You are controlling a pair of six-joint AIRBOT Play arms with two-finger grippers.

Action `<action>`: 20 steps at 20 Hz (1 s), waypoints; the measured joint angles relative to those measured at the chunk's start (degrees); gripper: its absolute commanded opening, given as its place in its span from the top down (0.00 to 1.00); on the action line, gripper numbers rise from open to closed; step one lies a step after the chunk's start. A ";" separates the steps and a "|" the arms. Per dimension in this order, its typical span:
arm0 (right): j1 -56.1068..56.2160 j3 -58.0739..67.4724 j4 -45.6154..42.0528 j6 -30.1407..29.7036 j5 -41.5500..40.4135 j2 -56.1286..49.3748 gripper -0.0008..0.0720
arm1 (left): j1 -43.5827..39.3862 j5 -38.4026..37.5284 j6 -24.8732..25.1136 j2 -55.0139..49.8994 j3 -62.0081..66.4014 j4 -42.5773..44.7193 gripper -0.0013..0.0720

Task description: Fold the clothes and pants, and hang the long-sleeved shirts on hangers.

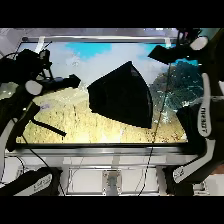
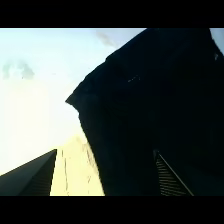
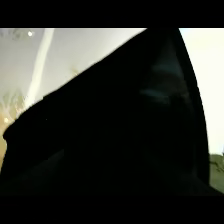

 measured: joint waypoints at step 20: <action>-4.68 -42.29 1.01 -6.73 -3.02 27.06 0.29 | -8.13 6.84 13.49 -19.26 -6.93 -24.26 0.93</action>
